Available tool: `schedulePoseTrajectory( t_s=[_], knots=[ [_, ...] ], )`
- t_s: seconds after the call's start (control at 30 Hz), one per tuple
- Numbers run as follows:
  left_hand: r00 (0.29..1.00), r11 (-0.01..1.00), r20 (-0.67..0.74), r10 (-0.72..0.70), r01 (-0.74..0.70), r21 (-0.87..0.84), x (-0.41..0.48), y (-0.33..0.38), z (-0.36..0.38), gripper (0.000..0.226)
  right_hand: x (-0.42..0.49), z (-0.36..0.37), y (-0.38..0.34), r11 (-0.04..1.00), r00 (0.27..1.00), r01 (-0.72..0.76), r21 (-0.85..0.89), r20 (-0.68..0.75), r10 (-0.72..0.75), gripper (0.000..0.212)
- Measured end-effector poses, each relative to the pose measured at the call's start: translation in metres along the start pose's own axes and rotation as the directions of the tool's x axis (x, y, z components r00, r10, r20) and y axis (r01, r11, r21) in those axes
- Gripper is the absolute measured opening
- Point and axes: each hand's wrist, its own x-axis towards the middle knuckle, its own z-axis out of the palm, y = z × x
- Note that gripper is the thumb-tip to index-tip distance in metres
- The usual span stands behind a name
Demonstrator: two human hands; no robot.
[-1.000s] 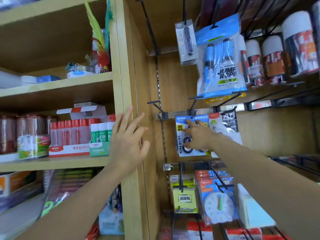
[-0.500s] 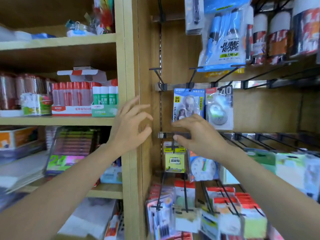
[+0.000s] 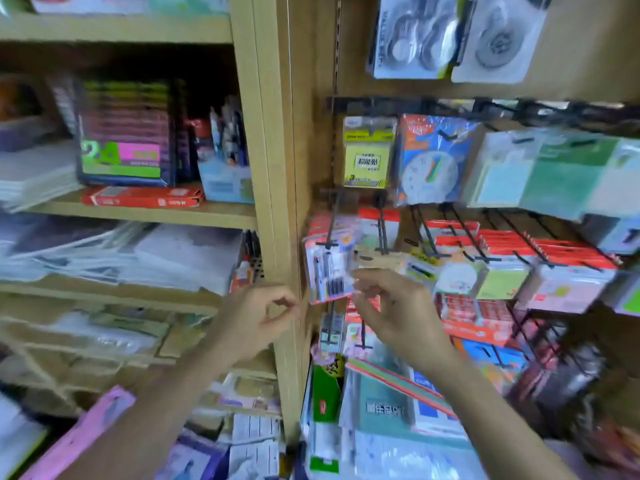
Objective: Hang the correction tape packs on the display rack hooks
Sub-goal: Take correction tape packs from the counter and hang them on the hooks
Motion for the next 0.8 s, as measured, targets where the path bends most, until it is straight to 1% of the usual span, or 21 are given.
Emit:
schedulePoseTrajectory(
  t_s=[0.1, 0.17, 0.2, 0.23, 0.3, 0.33, 0.37, 0.4, 0.47, 0.5, 0.57, 0.6, 0.67, 0.7, 0.73, 0.8],
  knots=[
    [0.974, 0.983, 0.153, -0.169, 0.177, -0.040, -0.056, -0.032, 0.053, 0.007, -0.053, 0.044, 0.028, 0.983, 0.976, -0.183, -0.018, 0.119, 0.183, 0.021],
    [0.919, 0.946, 0.261, -0.296, 0.320, -0.053, -0.102, -0.048, 0.089, 0.013, -0.090, 0.068, 0.042, 0.955, 0.936, -0.293, -0.053, 0.186, 0.298, 0.020],
    [0.879, 0.920, 0.317, -0.356, 0.390, -0.047, -0.127, -0.053, 0.104, 0.019, -0.109, 0.080, 0.049, 0.940, 0.913, -0.334, -0.077, 0.221, 0.342, 0.018],
    [0.823, 0.887, 0.385, -0.417, 0.462, -0.027, -0.155, -0.059, 0.121, 0.026, -0.128, 0.090, 0.054, 0.920, 0.882, -0.379, -0.100, 0.261, 0.392, 0.018],
    [0.689, 0.808, 0.514, -0.510, 0.589, 0.012, -0.205, -0.061, 0.147, 0.038, -0.165, 0.109, 0.066, 0.868, 0.803, -0.480, -0.131, 0.333, 0.494, 0.019],
    [0.623, 0.763, 0.551, -0.555, 0.646, 0.038, -0.229, -0.062, 0.158, 0.041, -0.181, 0.116, 0.069, 0.841, 0.762, -0.521, -0.148, 0.363, 0.536, 0.018],
    [0.565, 0.715, 0.570, -0.596, 0.696, 0.058, -0.251, -0.062, 0.167, 0.040, -0.197, 0.123, 0.072, 0.809, 0.712, -0.560, -0.179, 0.396, 0.581, 0.018],
    [0.509, 0.676, 0.585, -0.631, 0.731, 0.093, -0.271, -0.060, 0.172, 0.034, -0.212, 0.130, 0.074, 0.769, 0.645, -0.603, -0.213, 0.437, 0.627, 0.018],
    [0.421, 0.632, 0.607, -0.675, 0.754, 0.180, -0.305, -0.062, 0.180, 0.017, -0.240, 0.145, 0.074, 0.687, 0.499, -0.673, -0.274, 0.517, 0.695, 0.017],
    [0.385, 0.609, 0.617, -0.686, 0.769, 0.196, -0.319, -0.064, 0.183, 0.013, -0.255, 0.153, 0.075, 0.651, 0.437, -0.694, -0.309, 0.538, 0.721, 0.017],
    [0.297, 0.529, 0.637, -0.712, 0.823, 0.206, -0.347, -0.078, 0.191, 0.009, -0.284, 0.170, 0.078, 0.580, 0.319, -0.716, -0.388, 0.558, 0.766, 0.018],
    [0.258, 0.493, 0.647, -0.718, 0.844, 0.211, -0.361, -0.089, 0.200, 0.009, -0.299, 0.177, 0.079, 0.545, 0.253, -0.727, -0.417, 0.575, 0.778, 0.017],
    [0.169, 0.409, 0.646, -0.744, 0.880, 0.240, -0.406, -0.119, 0.232, 0.024, -0.320, 0.189, 0.080, 0.498, 0.115, -0.730, -0.468, 0.634, 0.765, 0.018],
    [0.120, 0.359, 0.643, -0.756, 0.898, 0.255, -0.417, -0.125, 0.240, 0.029, -0.329, 0.194, 0.081, 0.487, 0.062, -0.721, -0.493, 0.654, 0.754, 0.020],
    [0.086, 0.323, 0.641, -0.762, 0.909, 0.262, -0.426, -0.130, 0.248, 0.029, -0.339, 0.200, 0.086, 0.483, 0.022, -0.707, -0.516, 0.666, 0.745, 0.022],
    [0.009, 0.239, 0.642, -0.767, 0.932, 0.273, -0.426, -0.127, 0.251, 0.021, -0.359, 0.210, 0.099, 0.465, -0.063, -0.674, -0.573, 0.673, 0.737, 0.023]
  ],
)
